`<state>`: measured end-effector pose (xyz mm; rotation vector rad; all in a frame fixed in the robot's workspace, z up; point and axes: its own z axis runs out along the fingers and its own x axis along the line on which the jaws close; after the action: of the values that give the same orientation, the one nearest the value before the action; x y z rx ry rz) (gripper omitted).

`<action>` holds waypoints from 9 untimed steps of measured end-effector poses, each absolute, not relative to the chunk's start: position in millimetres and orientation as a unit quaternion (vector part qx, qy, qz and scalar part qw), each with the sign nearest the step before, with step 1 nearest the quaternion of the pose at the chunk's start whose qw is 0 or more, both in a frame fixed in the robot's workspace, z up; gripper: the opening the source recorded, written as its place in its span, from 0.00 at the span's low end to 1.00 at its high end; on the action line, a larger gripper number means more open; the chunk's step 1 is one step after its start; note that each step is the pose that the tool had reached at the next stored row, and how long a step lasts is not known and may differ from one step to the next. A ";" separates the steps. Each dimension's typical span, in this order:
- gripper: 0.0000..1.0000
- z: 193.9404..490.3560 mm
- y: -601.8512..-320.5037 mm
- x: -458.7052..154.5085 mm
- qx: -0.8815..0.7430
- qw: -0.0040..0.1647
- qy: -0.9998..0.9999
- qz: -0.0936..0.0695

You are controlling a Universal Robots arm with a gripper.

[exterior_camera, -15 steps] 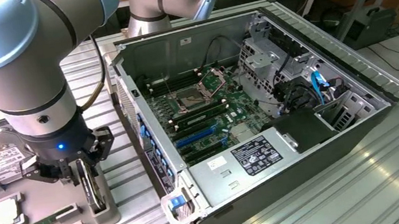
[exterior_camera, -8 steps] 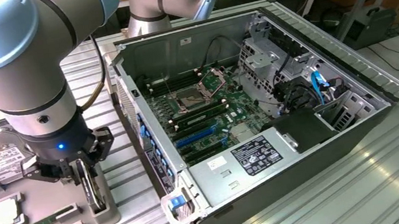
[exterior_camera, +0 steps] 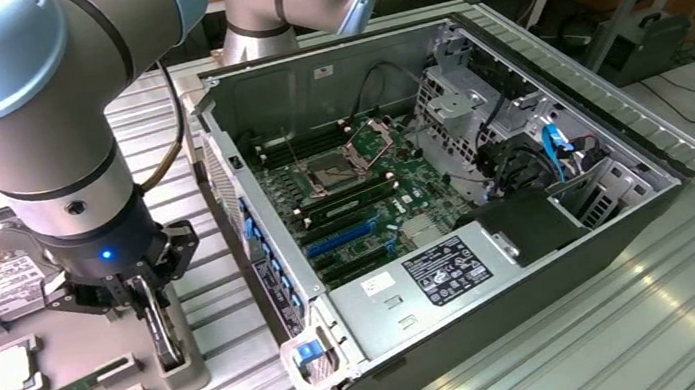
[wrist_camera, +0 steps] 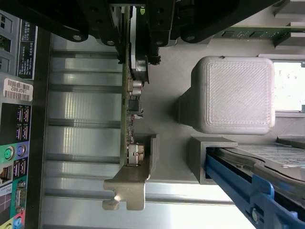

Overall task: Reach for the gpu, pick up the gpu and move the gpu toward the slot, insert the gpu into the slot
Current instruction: 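Pick up the gpu and move the gpu toward the slot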

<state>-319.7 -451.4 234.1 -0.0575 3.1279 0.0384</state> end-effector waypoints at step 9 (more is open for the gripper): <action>0.27 236.2 -451.4 -319.6 -0.018 0.007 1.000 0.012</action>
<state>-319.6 -451.4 236.2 -0.0576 3.1277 0.0386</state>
